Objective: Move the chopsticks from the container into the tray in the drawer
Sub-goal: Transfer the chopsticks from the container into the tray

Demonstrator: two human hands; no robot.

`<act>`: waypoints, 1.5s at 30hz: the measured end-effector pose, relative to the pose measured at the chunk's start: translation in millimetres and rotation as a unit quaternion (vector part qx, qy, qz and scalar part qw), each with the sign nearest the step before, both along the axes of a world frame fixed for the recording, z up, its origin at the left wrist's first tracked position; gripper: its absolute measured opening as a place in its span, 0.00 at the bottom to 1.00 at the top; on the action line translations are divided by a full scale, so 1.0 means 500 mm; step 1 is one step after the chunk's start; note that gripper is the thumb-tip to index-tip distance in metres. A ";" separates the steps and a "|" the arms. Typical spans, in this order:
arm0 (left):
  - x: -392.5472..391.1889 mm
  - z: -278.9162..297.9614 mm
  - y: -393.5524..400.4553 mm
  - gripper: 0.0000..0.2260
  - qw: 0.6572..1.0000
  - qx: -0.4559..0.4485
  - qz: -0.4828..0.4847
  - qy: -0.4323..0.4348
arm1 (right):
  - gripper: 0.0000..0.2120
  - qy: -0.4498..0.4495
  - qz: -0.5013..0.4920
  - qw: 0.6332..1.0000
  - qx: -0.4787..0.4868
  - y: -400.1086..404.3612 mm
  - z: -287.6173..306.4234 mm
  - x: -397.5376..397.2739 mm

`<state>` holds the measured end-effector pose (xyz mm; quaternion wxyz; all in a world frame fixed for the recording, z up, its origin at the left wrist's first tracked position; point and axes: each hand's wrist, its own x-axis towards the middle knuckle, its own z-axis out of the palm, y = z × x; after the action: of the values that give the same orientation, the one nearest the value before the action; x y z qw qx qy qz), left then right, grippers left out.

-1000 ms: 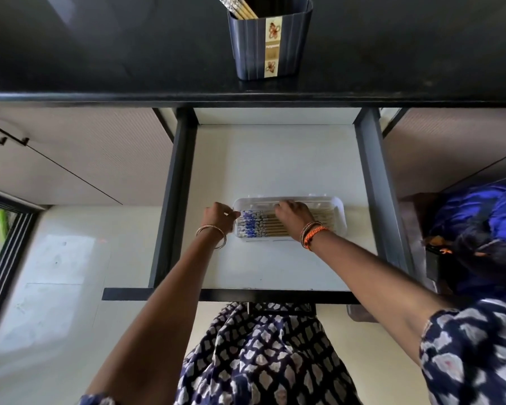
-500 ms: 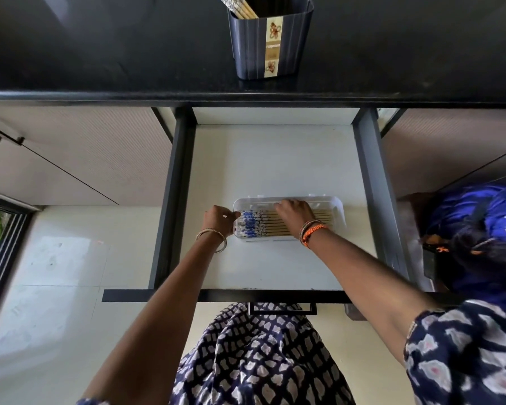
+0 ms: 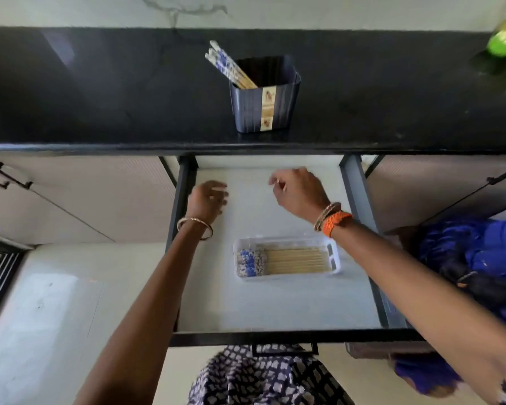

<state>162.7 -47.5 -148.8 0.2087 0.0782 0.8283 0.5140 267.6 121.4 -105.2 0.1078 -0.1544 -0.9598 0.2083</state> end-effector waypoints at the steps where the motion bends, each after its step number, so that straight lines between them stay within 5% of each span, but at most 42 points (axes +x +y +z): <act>1: -0.019 0.036 0.016 0.10 0.999 0.027 -0.001 0.034 | 0.09 0.043 -0.002 0.999 -0.015 0.010 0.040 -0.028; 7: -0.107 0.182 0.114 0.12 0.974 0.046 -0.009 0.220 | 0.09 0.180 -0.006 0.978 -0.106 0.092 0.185 -0.221; 16: -0.205 0.141 0.171 0.15 0.929 -0.154 -0.146 0.304 | 0.10 -0.149 0.026 0.984 -0.090 0.184 0.159 -0.461; 24: -0.215 0.130 0.152 0.18 0.935 -0.084 -0.089 0.333 | 0.12 -0.172 0.096 0.976 -0.090 0.196 0.146 -0.495; 28: -0.223 0.139 0.145 0.18 0.940 -0.061 -0.076 0.328 | 0.12 -0.121 0.090 0.985 -0.082 0.186 0.145 -0.491; 36: -0.223 0.123 0.134 0.20 0.965 0.007 -0.058 0.255 | 0.07 0.142 0.099 0.972 -0.159 0.142 0.217 -0.432; 39: -0.199 0.108 0.108 0.20 0.981 0.053 -0.020 0.188 | 0.07 0.175 0.151 0.954 -0.190 0.112 0.242 -0.375; 45: -0.126 0.047 0.039 0.17 0.992 0.054 0.038 0.105 | 0.06 0.173 0.261 0.944 -0.099 0.060 0.173 -0.230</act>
<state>99.8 -27.8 -125.1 0.0960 0.1118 0.8189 0.5547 152.8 151.3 -18.6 0.1987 0.1300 -0.9074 0.3468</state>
